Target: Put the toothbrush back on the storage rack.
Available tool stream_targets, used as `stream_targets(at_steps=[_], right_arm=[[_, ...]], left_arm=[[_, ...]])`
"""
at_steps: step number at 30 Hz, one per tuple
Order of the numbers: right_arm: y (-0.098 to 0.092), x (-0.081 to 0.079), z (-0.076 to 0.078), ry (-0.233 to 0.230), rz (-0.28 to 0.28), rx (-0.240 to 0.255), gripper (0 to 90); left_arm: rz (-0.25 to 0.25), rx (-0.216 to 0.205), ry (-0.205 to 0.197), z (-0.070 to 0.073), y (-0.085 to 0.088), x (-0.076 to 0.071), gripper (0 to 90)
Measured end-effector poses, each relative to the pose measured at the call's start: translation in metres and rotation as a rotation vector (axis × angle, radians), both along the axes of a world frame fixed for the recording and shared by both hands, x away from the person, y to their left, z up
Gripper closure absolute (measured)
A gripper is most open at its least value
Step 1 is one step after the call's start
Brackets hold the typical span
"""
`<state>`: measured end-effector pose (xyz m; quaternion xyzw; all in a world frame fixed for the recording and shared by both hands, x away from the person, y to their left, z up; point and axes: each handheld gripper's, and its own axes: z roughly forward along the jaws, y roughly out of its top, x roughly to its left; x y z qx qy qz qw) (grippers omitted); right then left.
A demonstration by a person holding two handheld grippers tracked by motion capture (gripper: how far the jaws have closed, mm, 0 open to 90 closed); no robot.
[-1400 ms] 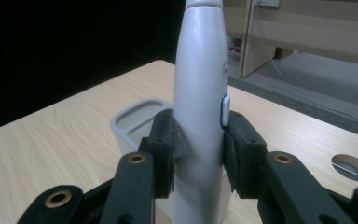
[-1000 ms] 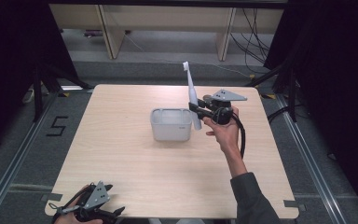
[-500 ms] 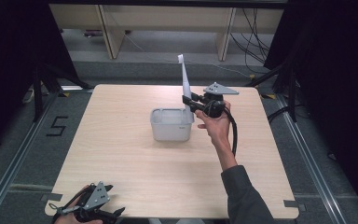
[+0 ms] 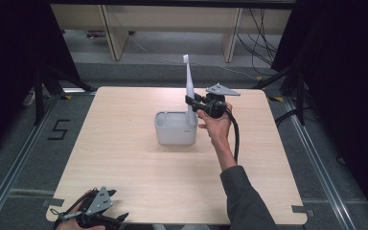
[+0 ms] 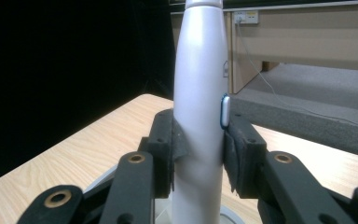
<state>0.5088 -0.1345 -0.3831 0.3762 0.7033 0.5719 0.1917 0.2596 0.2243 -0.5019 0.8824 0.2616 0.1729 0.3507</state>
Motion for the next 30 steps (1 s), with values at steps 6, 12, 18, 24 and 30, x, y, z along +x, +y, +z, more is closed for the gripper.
stream_targets(at_steps=[6, 12, 18, 24, 30], right_arm=[[0.000, 0.003, -0.005, 0.007, -0.017, 0.008, 66.4], [0.000, 0.004, -0.011, 0.010, -0.020, 0.021, 66.4], [-0.001, 0.003, -0.018, 0.009, -0.028, 0.012, 66.3], [0.000, 0.003, -0.025, 0.003, -0.022, -0.004, 66.2], [0.001, -0.002, -0.031, 0.004, -0.019, -0.046, 66.3]], left_arm=[[-0.007, -0.001, -0.004, 0.000, 0.000, 0.000, 15.7], [-0.005, 0.002, -0.004, 0.000, 0.000, 0.000, 15.7], [-0.004, -0.004, -0.003, 0.000, 0.000, -0.001, 15.7], [-0.007, -0.001, -0.003, 0.000, -0.001, -0.001, 15.7], [-0.013, 0.015, 0.000, 0.000, 0.000, 0.000, 15.7]])
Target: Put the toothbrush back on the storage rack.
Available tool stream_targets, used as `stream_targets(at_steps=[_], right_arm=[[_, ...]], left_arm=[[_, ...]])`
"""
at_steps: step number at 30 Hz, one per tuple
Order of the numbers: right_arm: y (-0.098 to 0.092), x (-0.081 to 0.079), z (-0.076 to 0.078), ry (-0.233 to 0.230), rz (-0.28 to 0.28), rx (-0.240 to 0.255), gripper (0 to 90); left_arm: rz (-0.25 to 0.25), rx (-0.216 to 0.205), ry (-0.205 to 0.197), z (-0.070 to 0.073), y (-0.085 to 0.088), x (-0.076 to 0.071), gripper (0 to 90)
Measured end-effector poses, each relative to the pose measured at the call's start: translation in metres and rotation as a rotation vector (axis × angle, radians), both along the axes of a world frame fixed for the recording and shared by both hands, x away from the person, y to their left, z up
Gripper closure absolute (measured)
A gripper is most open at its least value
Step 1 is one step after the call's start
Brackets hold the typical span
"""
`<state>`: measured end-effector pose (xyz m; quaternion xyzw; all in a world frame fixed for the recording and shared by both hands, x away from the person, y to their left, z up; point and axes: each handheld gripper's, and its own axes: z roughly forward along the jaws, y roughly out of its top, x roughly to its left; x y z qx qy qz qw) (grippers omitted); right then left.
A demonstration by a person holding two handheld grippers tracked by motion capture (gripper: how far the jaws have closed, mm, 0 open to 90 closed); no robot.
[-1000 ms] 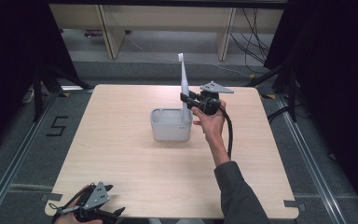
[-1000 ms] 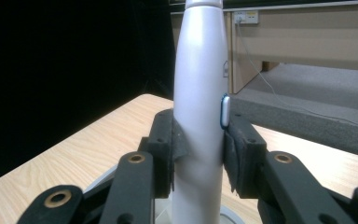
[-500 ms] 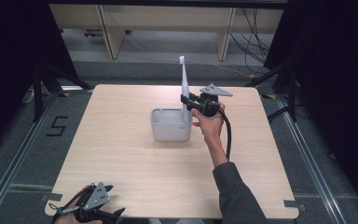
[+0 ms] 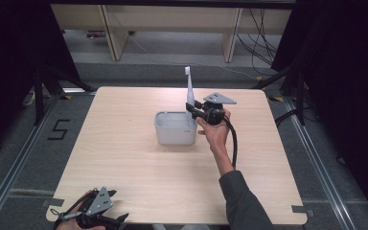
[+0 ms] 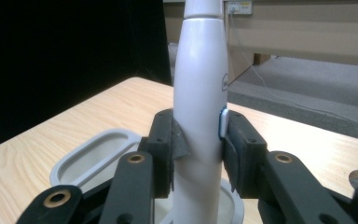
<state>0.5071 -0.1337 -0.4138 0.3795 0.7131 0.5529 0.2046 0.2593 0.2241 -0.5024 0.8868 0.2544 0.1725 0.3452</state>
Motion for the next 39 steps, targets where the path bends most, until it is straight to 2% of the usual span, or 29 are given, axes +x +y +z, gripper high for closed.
stream_targets(at_steps=[3, 5, 11, 13, 17, 18, 19, 22, 23, 27, 29, 33, 34, 38, 39], right_arm=[[-0.001, 0.000, -0.003, -0.017, 0.001, -0.021, 66.2], [0.000, -0.002, -0.005, 0.009, -0.006, -0.011, 66.2], [-0.001, -0.001, -0.010, -0.014, 0.006, -0.037, 66.2], [0.000, -0.003, -0.011, 0.013, -0.002, -0.034, 66.2], [-0.002, -0.002, -0.014, -0.002, 0.004, -0.056, 66.2], [-0.001, -0.004, -0.014, 0.021, -0.006, -0.046, 66.2], [-0.002, -0.003, -0.015, 0.006, 0.011, -0.066, 66.2], [-0.003, -0.004, -0.017, 0.010, -0.001, -0.055, 66.2], [-0.003, -0.004, -0.017, 0.027, 0.003, -0.053, 66.2], [-0.004, -0.003, -0.017, -0.011, 0.002, -0.086, 66.2], [-0.003, -0.004, -0.018, 0.023, 0.007, -0.072, 66.2], [-0.005, -0.005, -0.018, 0.014, 0.003, -0.096, 66.5], [-0.006, -0.005, -0.018, -0.001, -0.007, -0.104, 66.8], [-0.005, -0.006, -0.017, 0.023, 0.004, -0.065, 67.5], [-0.004, -0.007, -0.016, 0.017, 0.002, -0.066, 67.3]], left_arm=[[0.003, -0.001, 0.003, -0.001, 0.000, 0.000, 15.7], [0.000, 0.002, -0.002, 0.000, 0.000, 0.000, 15.7], [0.001, 0.000, -0.002, 0.000, 0.000, 0.000, 15.7], [0.000, 0.005, 0.000, 0.000, 0.000, 0.000, 15.7], [0.001, 0.002, -0.004, 0.000, 0.000, 0.000, 15.7], [0.001, 0.001, -0.002, 0.000, 0.000, 0.000, 15.7], [0.002, 0.004, -0.001, 0.000, 0.000, 0.000, 15.7], [0.003, 0.003, -0.003, 0.000, 0.000, 0.000, 15.7], [0.002, 0.000, -0.003, 0.000, 0.000, 0.000, 15.7], [0.008, -0.009, 0.000, -0.001, 0.000, 0.000, 15.7], [0.003, 0.000, -0.002, 0.000, 0.000, 0.000, 15.7], [0.003, 0.002, -0.002, 0.000, 0.000, 0.000, 15.7], [0.002, 0.001, -0.004, 0.000, 0.000, 0.000, 15.7], [0.001, -0.001, 0.001, 0.000, 0.000, 0.000, 15.7], [0.001, 0.006, -0.001, 0.000, 0.000, 0.000, 15.7]])
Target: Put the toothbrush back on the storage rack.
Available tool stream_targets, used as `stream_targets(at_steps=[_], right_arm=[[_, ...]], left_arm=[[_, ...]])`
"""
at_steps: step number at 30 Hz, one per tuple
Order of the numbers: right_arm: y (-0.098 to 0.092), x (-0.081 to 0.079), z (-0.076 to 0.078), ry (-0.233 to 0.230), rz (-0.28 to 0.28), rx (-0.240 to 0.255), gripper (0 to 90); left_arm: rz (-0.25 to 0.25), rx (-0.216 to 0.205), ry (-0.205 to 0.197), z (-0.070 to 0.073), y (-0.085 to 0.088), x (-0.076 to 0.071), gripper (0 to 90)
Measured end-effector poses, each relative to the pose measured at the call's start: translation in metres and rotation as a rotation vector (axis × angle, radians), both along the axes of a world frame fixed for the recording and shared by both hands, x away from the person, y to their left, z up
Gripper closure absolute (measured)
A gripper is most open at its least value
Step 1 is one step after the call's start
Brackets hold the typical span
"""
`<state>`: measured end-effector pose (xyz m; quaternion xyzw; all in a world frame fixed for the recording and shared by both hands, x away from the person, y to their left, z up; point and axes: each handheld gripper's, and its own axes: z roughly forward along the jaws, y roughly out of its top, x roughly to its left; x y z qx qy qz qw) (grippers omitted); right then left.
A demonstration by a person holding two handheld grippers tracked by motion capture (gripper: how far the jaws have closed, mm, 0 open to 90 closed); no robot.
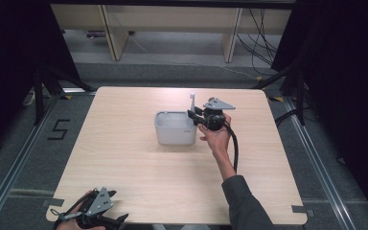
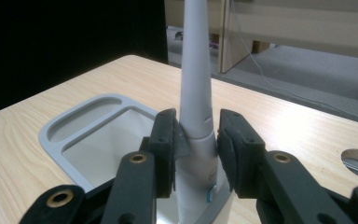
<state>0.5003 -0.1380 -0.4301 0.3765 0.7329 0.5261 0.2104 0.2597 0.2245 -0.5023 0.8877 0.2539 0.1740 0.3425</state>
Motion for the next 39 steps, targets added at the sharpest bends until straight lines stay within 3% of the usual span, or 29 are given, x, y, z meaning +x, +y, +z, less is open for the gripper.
stream_targets(at_steps=[1, 3, 5, 9, 16, 22, 23, 28, 37, 39], right_arm=[[-0.001, 0.001, 0.001, -0.022, 0.006, -0.009, 66.1], [0.000, 0.000, 0.001, -0.025, 0.018, -0.014, 60.6], [0.001, -0.003, 0.002, 0.006, 0.000, 0.003, 59.3], [-0.001, -0.007, 0.005, -0.005, 0.000, 0.032, 52.0], [-0.007, -0.014, 0.013, -0.009, 0.016, 0.037, 43.4], [-0.013, -0.022, 0.015, -0.016, 0.007, 0.033, 40.3], [-0.013, -0.024, 0.015, 0.004, 0.002, 0.042, 39.2], [-0.016, -0.028, 0.017, -0.016, 0.015, 0.037, 37.2], [-0.018, -0.037, 0.018, 0.020, 0.016, 0.042, 33.1], [-0.020, -0.037, 0.017, 0.006, 0.009, 0.037, 32.9]], left_arm=[[0.002, -0.005, -0.002, 0.000, 0.000, 0.000, 15.7], [-0.003, -0.002, 0.001, 0.000, 0.000, -0.001, 15.7], [0.002, -0.007, 0.001, -0.001, 0.000, -0.001, 15.7], [0.000, -0.001, 0.000, -0.001, 0.000, -0.001, 15.7], [0.000, -0.001, 0.005, -0.001, 0.000, -0.001, 15.7], [0.003, -0.003, 0.004, -0.001, 0.000, -0.001, 15.7], [0.006, -0.005, 0.003, -0.001, 0.000, 0.000, 15.7], [0.005, -0.009, 0.002, -0.001, 0.000, -0.001, 15.7], [0.002, -0.008, 0.001, 0.000, 0.000, -0.001, 15.7], [-0.002, -0.002, 0.003, 0.000, 0.000, -0.001, 15.7]])
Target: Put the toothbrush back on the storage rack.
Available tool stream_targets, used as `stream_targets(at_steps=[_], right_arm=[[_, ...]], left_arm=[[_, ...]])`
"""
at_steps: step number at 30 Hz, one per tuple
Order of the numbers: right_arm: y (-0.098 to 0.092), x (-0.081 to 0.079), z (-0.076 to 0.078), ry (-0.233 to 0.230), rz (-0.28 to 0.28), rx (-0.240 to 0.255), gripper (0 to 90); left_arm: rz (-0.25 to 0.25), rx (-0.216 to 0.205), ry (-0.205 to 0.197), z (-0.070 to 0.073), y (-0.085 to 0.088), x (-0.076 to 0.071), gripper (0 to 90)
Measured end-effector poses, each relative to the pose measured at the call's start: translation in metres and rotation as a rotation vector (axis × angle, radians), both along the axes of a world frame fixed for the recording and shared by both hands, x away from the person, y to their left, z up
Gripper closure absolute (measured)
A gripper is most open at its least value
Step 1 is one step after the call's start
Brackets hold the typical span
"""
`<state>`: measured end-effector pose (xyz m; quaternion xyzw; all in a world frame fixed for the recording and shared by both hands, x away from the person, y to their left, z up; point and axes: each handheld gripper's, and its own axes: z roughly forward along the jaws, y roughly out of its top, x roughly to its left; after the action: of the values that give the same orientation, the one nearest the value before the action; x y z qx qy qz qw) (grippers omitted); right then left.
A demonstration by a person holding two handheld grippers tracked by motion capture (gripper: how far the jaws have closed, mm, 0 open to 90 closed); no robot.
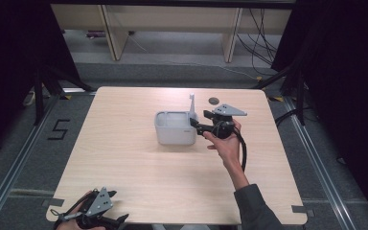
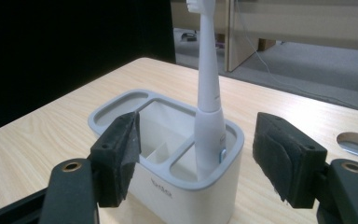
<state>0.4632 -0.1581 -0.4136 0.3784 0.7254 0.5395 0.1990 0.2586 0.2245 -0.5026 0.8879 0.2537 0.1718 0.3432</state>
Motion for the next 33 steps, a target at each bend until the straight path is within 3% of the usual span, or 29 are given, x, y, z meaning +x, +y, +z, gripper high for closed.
stream_targets(at_steps=[1, 3, 6, 7, 13, 15, 16, 17, 18, 22, 26, 28, 30, 33], right_arm=[[0.000, -0.001, 0.000, 0.021, 0.007, 0.004, 32.7], [-0.002, -0.001, 0.000, 0.009, 0.009, -0.008, 32.4], [-0.003, -0.005, 0.000, 0.037, -0.002, -0.009, 31.7], [-0.004, -0.005, -0.001, 0.019, 0.011, -0.015, 31.6], [-0.006, -0.011, -0.001, 0.032, 0.013, -0.015, 31.0], [-0.007, -0.011, -0.001, 0.011, 0.017, -0.026, 30.8], [-0.006, -0.012, -0.001, 0.011, 0.010, -0.016, 30.8], [-0.006, -0.013, -0.002, 0.040, 0.011, -0.004, 30.7], [-0.007, -0.013, -0.002, 0.032, 0.025, -0.019, 30.5], [-0.008, -0.014, -0.004, 0.009, 0.017, -0.039, 30.1], [-0.007, -0.018, -0.004, 0.051, 0.027, -0.019, 29.6], [-0.008, -0.018, -0.004, 0.019, 0.030, -0.031, 29.6], [-0.006, -0.021, -0.004, 0.050, 0.025, -0.016, 29.5], [-0.007, -0.022, -0.005, 0.025, 0.031, -0.034, 29.3]], left_arm=[[0.002, 0.001, -0.001, 0.000, 0.000, 0.000, 15.7], [0.006, -0.007, -0.003, 0.000, 0.000, 0.000, 15.7], [0.007, -0.010, -0.001, 0.000, 0.000, -0.001, 15.7], [0.008, -0.009, -0.002, 0.000, 0.000, -0.001, 15.7], [0.013, -0.018, -0.002, 0.000, -0.001, -0.001, 15.7], [0.005, 0.001, -0.005, 0.001, 0.001, 0.000, 15.7], [0.008, -0.018, -0.005, 0.001, 0.000, -0.001, 15.7], [0.009, -0.018, -0.002, 0.000, 0.000, -0.001, 15.7], [0.004, -0.002, -0.003, 0.001, 0.000, -0.001, 15.7], [0.009, -0.019, -0.004, 0.001, 0.000, -0.001, 15.7], [0.010, -0.009, -0.008, 0.001, 0.000, 0.000, 15.7], [0.009, -0.020, -0.005, 0.001, 0.000, -0.001, 15.7], [0.006, -0.001, -0.004, 0.001, 0.001, -0.001, 15.7], [0.011, -0.018, -0.006, 0.000, 0.000, -0.001, 15.7]])
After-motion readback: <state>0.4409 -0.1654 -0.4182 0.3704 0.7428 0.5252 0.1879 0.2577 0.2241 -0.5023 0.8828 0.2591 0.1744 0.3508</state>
